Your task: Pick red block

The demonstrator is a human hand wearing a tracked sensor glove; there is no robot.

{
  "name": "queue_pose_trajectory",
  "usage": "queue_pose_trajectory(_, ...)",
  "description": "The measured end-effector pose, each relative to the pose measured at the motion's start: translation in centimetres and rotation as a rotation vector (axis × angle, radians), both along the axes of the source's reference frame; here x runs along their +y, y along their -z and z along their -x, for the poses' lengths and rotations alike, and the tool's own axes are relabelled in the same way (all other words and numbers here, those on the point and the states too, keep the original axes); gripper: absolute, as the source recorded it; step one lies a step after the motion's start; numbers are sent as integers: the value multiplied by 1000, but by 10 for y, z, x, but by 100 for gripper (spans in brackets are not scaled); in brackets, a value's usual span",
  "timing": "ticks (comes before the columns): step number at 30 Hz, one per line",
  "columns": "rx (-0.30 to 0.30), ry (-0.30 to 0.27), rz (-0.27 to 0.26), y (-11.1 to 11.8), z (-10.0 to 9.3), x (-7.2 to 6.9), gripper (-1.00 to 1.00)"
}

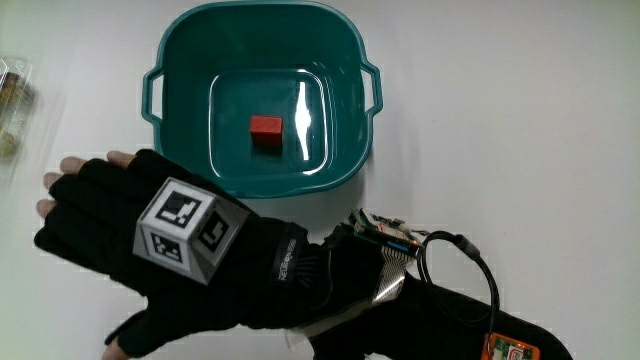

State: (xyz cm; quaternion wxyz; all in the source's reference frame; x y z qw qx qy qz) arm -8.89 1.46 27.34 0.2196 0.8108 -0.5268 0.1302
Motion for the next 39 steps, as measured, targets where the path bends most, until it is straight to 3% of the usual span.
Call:
queue_pose_trajectory(3,15,-15,16,-7,-1,-6,0)
queue_pose_trajectory(4,25,8,69,-18,1,-7,0)
queue_pose_trajectory(5,19,-31,15,-11,-3,-10,0)
queue_pose_trajectory(6,25,-30,40,-13,-3,-13,0)
queue_pose_trajectory(9,30,-51,25,-19,-7,-20,0)
queue_pose_trajectory(10,45,-56,60,-23,-8,-23,0)
queue_pose_trajectory(11,43,-71,62,-24,-10,-26,0)
queue_pose_trajectory(12,49,-59,114,-33,-10,-29,0)
queue_pose_trajectory(14,80,-85,74,-39,-13,-34,0)
queue_pose_trajectory(22,98,-143,138,-54,-26,-53,0)
queue_pose_trajectory(29,131,-179,154,-67,-32,-65,0)
queue_pose_trajectory(30,130,-177,178,-72,-34,-67,0)
queue_pose_trajectory(31,121,-203,167,-70,-36,-69,0)
queue_pose_trajectory(39,177,-258,222,-96,-49,-87,0)
